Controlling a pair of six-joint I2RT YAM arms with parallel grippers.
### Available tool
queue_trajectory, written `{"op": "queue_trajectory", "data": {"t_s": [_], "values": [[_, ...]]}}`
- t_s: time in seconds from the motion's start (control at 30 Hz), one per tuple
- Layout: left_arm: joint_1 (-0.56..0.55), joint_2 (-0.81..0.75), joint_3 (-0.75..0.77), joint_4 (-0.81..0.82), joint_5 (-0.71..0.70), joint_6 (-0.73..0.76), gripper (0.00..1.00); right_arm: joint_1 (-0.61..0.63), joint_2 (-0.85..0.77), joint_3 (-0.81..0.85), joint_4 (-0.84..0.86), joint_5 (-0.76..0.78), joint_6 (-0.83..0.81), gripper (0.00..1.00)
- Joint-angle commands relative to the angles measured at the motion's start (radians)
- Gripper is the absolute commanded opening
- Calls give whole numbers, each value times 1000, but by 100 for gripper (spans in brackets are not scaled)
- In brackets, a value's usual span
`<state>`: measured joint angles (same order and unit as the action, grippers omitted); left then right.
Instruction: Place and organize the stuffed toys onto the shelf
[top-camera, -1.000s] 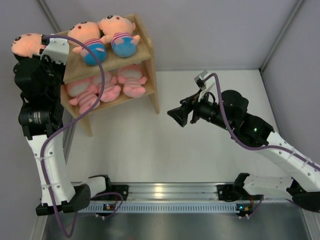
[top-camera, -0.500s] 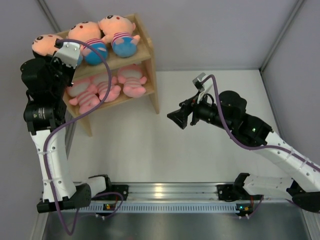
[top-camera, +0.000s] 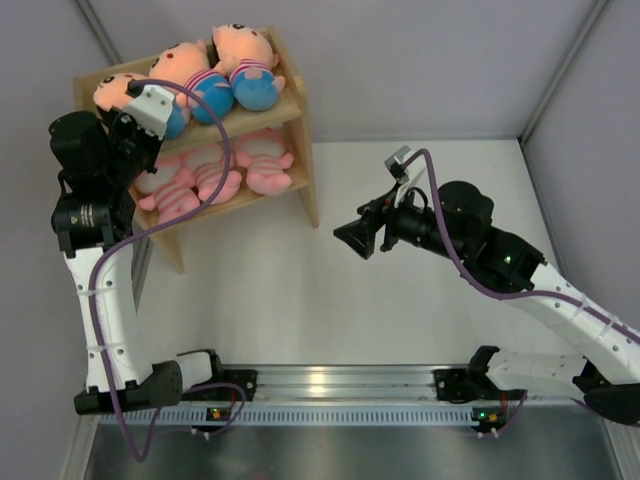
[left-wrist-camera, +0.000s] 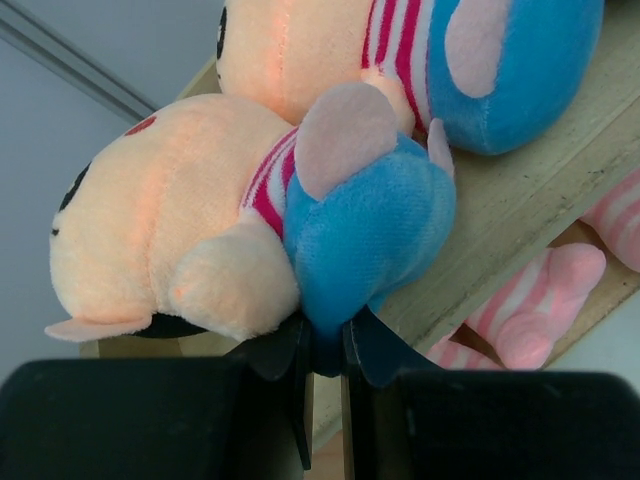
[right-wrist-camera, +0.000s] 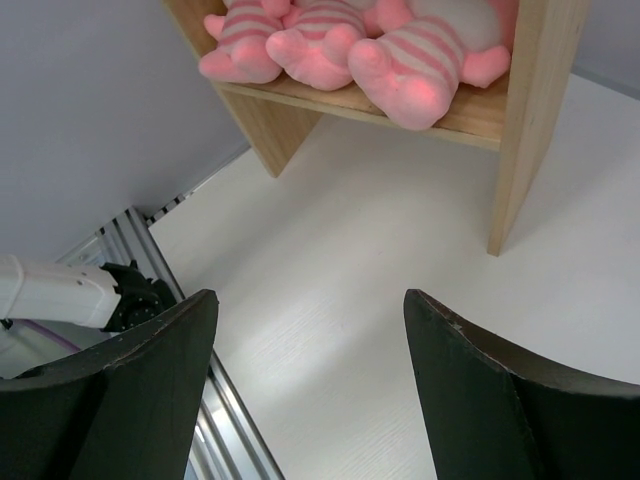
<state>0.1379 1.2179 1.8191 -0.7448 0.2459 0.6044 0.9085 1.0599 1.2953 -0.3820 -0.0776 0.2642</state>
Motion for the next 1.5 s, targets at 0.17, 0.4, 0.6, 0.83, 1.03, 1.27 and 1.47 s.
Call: {"op": "queue_trajectory", "data": {"t_s": [0.17, 0.4, 0.6, 0.83, 1.03, 1.27, 1.47], "values": [[20, -12, -32, 42, -100, 2, 26, -11, -20, 4, 41, -13, 4, 76], [22, -63, -40, 41, -143, 0, 75, -13, -34, 2, 40, -17, 4, 76], [20, -123, -92, 38, -138, -12, 96, -13, -31, 7, 22, -21, 13, 77], [20, -169, -135, 28, -137, -22, 99, -13, -23, 7, 9, -24, 23, 79], [20, -213, -98, -16, -89, -54, 98, -13, -15, 9, 3, -18, 27, 80], [22, -437, -182, -265, -45, -89, 99, -42, 11, -30, -103, 148, 21, 84], [49, -735, -551, -415, -137, -45, 99, -164, -46, -212, -120, 249, 21, 90]]}}
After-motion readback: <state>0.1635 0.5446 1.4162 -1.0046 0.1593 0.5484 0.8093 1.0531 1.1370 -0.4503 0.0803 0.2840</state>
